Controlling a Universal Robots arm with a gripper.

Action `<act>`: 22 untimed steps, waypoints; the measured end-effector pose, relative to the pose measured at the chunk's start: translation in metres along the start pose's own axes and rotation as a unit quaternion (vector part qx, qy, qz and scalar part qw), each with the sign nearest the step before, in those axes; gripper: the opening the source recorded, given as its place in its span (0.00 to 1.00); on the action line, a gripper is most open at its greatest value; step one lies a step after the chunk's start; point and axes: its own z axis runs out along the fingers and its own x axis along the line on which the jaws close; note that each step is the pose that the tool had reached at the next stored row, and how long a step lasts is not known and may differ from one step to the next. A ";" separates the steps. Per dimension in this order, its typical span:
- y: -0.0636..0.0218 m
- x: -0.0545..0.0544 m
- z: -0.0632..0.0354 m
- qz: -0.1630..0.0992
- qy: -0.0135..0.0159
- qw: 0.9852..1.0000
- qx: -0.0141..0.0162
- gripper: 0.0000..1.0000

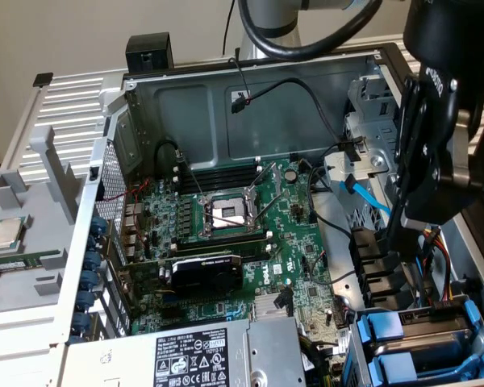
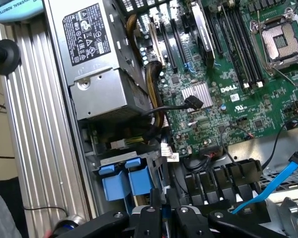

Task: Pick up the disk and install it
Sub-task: 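Insert the second disk wire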

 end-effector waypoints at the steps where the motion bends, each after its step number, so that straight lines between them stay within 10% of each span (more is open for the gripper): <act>1: 0.0000 0.000 0.0000 0.000 -0.001 1.000 0.000 0.16; 16: -0.0003 0.001 0.0002 -0.001 -0.004 1.000 -0.001 0.16; 22: -0.0031 0.008 0.0012 -0.003 -0.023 1.000 -0.007 0.16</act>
